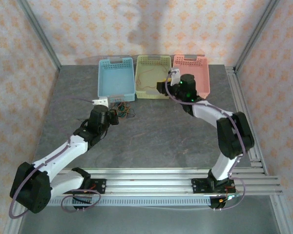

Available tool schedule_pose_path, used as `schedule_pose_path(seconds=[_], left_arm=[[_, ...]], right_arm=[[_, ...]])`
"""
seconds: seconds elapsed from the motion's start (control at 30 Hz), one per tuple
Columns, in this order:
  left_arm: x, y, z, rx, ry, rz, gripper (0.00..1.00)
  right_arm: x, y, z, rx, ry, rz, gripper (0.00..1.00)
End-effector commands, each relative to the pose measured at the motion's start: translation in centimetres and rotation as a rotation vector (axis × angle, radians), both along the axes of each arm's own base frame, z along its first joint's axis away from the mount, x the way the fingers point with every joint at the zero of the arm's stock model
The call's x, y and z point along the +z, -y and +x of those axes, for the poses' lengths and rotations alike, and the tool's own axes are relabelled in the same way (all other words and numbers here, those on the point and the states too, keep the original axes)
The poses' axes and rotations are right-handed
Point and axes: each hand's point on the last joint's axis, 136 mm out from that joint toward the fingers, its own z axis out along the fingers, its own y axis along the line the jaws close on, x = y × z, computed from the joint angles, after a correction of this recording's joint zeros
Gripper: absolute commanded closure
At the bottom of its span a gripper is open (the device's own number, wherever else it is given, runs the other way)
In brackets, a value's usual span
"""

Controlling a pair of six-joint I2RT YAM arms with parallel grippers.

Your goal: Untangle the cables

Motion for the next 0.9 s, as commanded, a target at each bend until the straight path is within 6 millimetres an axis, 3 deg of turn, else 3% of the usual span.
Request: schedule_pose_path(seconds=[0.0, 0.17, 0.33, 0.4, 0.53, 0.7, 0.8, 0.87], left_arm=[[2.1, 3.5, -0.8, -0.168, 0.115, 0.036, 1.00], [2.2, 6.9, -1.7, -0.324, 0.125, 0.053, 1.00], [2.0, 7.4, -2.0, -0.333, 0.122, 0.085, 1.00], [1.9, 7.0, -1.9, -0.310, 0.119, 0.096, 1.00], [1.8, 5.8, -1.6, -0.238, 0.118, 0.112, 1.00], [2.1, 6.8, -2.1, -0.301, 0.139, 0.084, 1.00], [2.8, 8.4, -3.2, -0.408, 0.187, 0.056, 1.00], [3.0, 9.6, -3.9, -0.487, 0.207, 0.039, 1.00]], right_arm=[[-1.6, -1.5, -3.4, 0.122, 0.091, -0.044, 0.53], [-5.9, -1.4, -6.0, 0.168, 0.101, -0.098, 0.53], [-7.5, -0.4, -4.8, 0.074, 0.164, -0.082, 0.54], [-6.8, 0.6, -4.4, 0.008, 0.191, -0.087, 0.54], [-6.0, 4.6, -3.4, -0.234, 0.239, -0.095, 0.52], [-5.1, 9.3, -3.9, -0.473, 0.288, -0.095, 0.45], [-4.8, 10.2, -4.4, -0.499, 0.308, -0.067, 0.41], [-4.8, 9.0, -4.7, -0.418, 0.311, -0.045, 0.40]])
